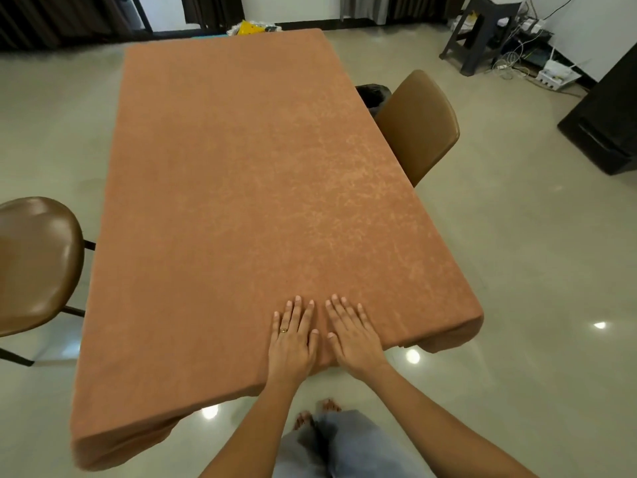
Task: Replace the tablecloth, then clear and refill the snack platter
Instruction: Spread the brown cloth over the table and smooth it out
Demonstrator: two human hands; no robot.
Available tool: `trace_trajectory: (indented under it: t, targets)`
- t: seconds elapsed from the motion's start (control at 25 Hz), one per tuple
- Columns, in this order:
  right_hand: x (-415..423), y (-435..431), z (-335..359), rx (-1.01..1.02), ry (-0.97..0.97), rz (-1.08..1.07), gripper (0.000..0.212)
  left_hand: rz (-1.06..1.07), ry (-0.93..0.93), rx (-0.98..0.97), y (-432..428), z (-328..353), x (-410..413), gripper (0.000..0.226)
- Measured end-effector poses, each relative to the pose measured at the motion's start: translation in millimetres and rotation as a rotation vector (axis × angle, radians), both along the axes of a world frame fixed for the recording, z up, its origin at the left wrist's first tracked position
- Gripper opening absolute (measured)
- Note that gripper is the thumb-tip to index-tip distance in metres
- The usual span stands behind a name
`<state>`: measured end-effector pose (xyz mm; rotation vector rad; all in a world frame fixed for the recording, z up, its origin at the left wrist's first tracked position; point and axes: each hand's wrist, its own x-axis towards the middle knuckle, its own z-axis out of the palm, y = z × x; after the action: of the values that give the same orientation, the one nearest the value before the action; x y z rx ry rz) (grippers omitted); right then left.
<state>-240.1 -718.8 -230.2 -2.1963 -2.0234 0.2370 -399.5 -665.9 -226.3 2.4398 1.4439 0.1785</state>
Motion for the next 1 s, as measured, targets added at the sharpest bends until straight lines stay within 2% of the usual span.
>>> trace_trajectory:
  t: [0.16,0.28,0.48,0.56,0.84,1.0]
  targets:
    - [79,-15,-1,-0.013,-0.005,-0.22,0.064,0.04,0.052,0.017,-2,-4,-9,0.057]
    - [89,-12,2,-0.045,0.015,-0.271,0.066,0.051,0.092,0.017,-8,0,7,0.057]
    - [67,4,2,-0.072,0.05,0.087,0.062,0.062,0.07,0.004,-19,-2,86,0.056]
    - [99,2,2,-0.023,0.043,0.118,0.063,0.126,0.081,0.004,-26,-7,106,0.056]
    - [249,-14,3,-0.085,0.019,0.207,0.069,0.264,0.098,0.037,-32,-10,110,0.058]
    - [260,-13,2,-0.133,0.077,0.352,0.066,0.473,0.058,-0.03,-51,-4,163,0.057]
